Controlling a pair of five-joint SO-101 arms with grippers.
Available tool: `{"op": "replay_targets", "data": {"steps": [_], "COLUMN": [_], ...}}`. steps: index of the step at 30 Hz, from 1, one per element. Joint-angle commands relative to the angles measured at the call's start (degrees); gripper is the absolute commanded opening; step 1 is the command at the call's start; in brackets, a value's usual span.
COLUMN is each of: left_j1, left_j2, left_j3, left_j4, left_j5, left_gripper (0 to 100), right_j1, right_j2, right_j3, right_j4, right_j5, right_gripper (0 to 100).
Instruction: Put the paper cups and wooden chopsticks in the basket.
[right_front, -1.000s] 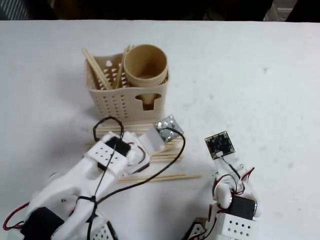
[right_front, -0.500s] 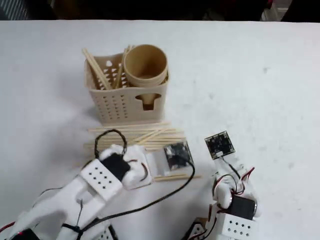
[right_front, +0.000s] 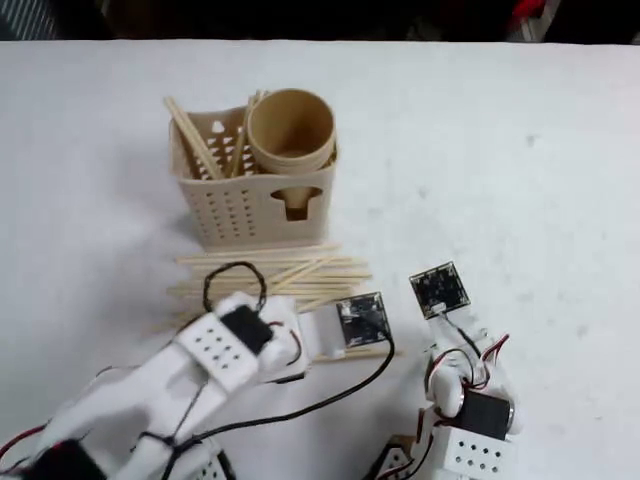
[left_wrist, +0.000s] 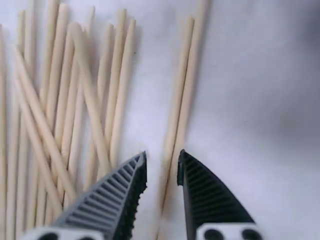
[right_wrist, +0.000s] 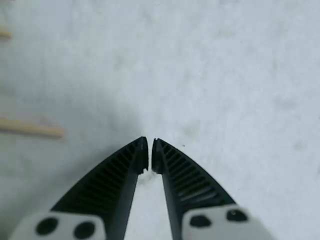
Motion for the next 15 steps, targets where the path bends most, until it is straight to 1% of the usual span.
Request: {"op": "replay_targets", "data": {"steps": [1, 7, 10, 12, 15], "left_j1": [0.7, 0.0, -0.9, -0.9, -0.9], "left_j2": [8.4, 9.9, 10.7, 12.8, 17.3], "left_j3": [-4.9, -6.0, -6.8, -9.1, -10.5], "left_j4": [-1.9, -1.5, 0.9, 3.3, 2.8], "left_j5": [-0.9, -0.4, -0.6, -0.4, -0.9], "left_gripper": [12, 12, 12, 12, 12], "right_j1": [-0.7, -0.7, -0.7, -0.7, -0.7], "right_j2": [-0.6, -0.6, -0.6, -0.6, -0.6], "right_j3": [0.5, 0.5, 0.5, 0.5, 0.5], "right_j4": [0.1, 0.1, 0.1, 0.1, 0.1], "right_j5": [0.4, 0.4, 0.4, 0.4, 0.4], "right_gripper": [3.3, 3.3, 3.3, 3.3, 3.3]}}
